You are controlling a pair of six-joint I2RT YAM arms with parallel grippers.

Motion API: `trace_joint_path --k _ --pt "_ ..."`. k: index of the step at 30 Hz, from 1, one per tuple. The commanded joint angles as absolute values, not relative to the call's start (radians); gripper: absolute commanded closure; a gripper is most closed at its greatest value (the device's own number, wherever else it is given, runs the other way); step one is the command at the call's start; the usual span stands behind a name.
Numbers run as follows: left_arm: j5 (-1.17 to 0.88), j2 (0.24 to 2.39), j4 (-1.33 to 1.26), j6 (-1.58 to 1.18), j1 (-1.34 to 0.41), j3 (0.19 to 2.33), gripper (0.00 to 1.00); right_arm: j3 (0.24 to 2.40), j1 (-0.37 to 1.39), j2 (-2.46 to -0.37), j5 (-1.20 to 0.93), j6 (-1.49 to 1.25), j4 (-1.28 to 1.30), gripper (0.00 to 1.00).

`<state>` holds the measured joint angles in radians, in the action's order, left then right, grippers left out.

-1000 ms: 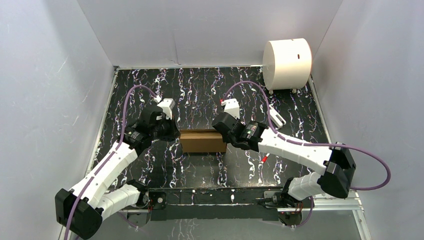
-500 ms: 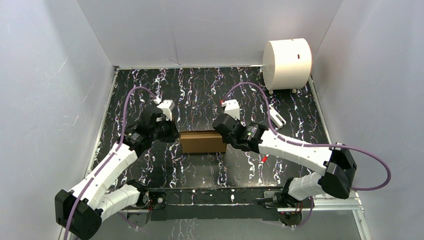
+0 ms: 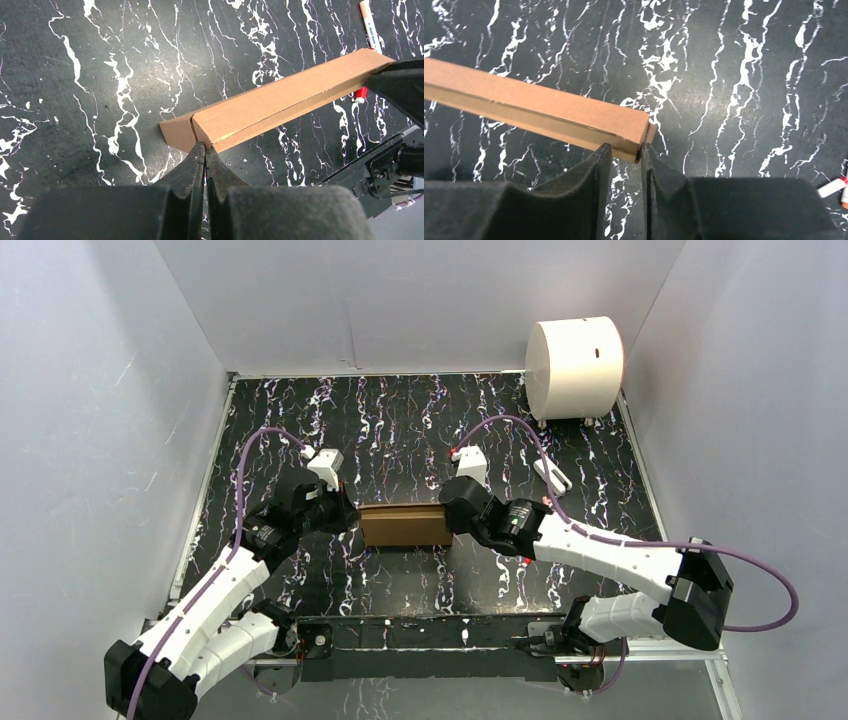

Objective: Fold the paper box

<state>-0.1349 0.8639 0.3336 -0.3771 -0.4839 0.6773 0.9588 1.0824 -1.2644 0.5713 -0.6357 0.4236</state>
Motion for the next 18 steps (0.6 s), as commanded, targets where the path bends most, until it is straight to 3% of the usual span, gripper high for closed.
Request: trace_joint_path --k 1,8,12,18 --pt "-0.142 0.868 0.349 -0.370 -0.492 0.652 1.00 0.955 1.095 -1.209 0.514 -0.663 0.384 0.57" --pt "-0.140 0.868 0.341 -0.369 -0.493 0.644 1.00 0.948 1.088 -1.107 0.553 -0.769 0.395 0.19" --pt "-0.143 0.867 0.338 -0.368 -0.492 0.641 1.00 0.940 1.061 -1.089 0.570 -0.858 0.395 0.12" --pt "-0.144 0.867 0.333 -0.369 -0.493 0.638 1.00 0.893 1.011 -1.103 0.543 -0.953 0.291 0.12"
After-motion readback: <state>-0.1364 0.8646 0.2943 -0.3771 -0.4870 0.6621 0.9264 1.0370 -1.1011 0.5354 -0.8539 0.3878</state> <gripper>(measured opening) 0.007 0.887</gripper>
